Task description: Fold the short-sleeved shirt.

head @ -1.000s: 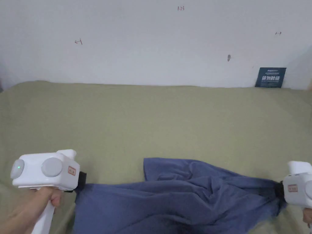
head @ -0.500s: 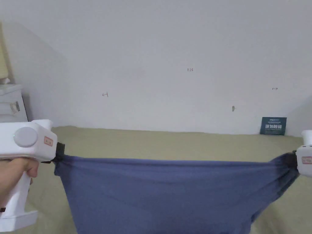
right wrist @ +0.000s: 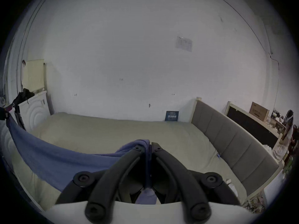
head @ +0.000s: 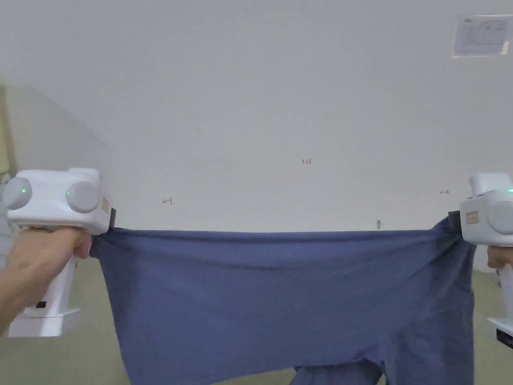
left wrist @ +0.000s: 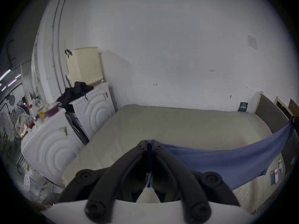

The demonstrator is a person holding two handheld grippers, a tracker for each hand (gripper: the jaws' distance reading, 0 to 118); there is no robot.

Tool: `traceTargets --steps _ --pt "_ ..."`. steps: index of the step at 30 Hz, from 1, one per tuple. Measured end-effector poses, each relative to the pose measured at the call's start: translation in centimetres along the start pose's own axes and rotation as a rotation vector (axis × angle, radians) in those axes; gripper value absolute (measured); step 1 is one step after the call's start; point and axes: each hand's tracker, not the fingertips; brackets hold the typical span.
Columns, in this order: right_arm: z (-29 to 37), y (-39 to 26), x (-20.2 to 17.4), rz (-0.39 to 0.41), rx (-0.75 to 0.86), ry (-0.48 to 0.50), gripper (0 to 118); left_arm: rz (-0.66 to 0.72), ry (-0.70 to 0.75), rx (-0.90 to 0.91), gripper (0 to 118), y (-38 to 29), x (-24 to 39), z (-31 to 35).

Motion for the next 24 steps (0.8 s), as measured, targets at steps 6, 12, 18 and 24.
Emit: traceTargets --steps 6,12,18,24 --pt "-4.2 2.3 -1.3 0.03 0.018 -0.019 6 -0.018 0.064 0.027 4 2.3 3.5 -3.9" --pt "-9.2 2.8 -1.8 0.03 0.014 -0.038 6 -0.017 0.076 0.033 4 3.6 5.1 -10.1" --pt "-15.7 -2.0 -2.3 0.03 -0.05 -0.035 6 -0.008 0.072 0.0 4 -0.6 7.3 -16.1" --pt "-17.6 -12.2 -2.9 0.036 -0.157 0.012 6 -0.061 0.025 -0.149 4 -9.9 8.3 -20.3"
